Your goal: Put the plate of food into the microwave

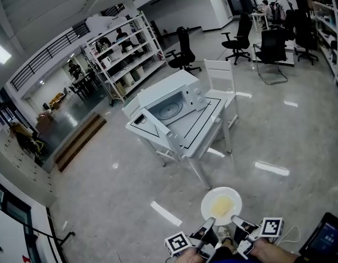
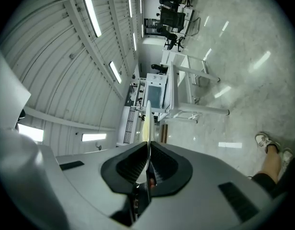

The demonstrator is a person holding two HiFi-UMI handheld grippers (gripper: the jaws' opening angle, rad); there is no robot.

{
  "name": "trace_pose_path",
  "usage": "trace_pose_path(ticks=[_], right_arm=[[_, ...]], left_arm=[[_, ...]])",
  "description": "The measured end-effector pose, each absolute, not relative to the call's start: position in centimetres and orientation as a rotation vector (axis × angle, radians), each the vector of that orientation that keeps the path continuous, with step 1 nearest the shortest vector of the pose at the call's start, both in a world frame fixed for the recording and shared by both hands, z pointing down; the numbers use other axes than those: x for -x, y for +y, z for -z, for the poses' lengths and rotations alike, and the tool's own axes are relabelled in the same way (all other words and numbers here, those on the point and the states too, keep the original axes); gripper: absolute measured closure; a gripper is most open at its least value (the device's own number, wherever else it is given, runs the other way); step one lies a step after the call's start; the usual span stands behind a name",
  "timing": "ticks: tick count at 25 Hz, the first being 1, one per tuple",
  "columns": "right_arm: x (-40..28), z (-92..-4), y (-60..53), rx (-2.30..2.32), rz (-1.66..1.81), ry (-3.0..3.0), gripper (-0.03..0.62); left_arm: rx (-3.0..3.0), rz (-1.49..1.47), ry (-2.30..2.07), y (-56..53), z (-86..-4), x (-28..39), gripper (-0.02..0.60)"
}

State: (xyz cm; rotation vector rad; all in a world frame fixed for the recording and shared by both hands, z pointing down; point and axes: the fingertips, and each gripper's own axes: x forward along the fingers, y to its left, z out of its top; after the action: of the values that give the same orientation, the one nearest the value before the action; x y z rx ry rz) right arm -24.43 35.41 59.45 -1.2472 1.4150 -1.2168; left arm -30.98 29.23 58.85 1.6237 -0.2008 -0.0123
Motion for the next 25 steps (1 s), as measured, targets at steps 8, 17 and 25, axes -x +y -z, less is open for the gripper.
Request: trace_pose_path(ticks=[8, 17, 25], right_arm=[[19.8, -60.9, 32.6, 1.346, 1.265, 1.370, 0.580], [14.9, -60.2, 25.8, 1.331, 1.254, 1.371, 0.580], [12.2, -59.7, 21.1, 1.298, 1.248, 1.379, 0.580]], left_arm=[[-1.623, -0.026, -0.186, 25.6, -60.4, 26.6, 0.566], [-1.631, -0.023, -0.185, 19.0, -60.1, 21.9, 0.566], [-1.590, 0.009, -0.164, 14.8, -60.1, 19.0, 0.566]])
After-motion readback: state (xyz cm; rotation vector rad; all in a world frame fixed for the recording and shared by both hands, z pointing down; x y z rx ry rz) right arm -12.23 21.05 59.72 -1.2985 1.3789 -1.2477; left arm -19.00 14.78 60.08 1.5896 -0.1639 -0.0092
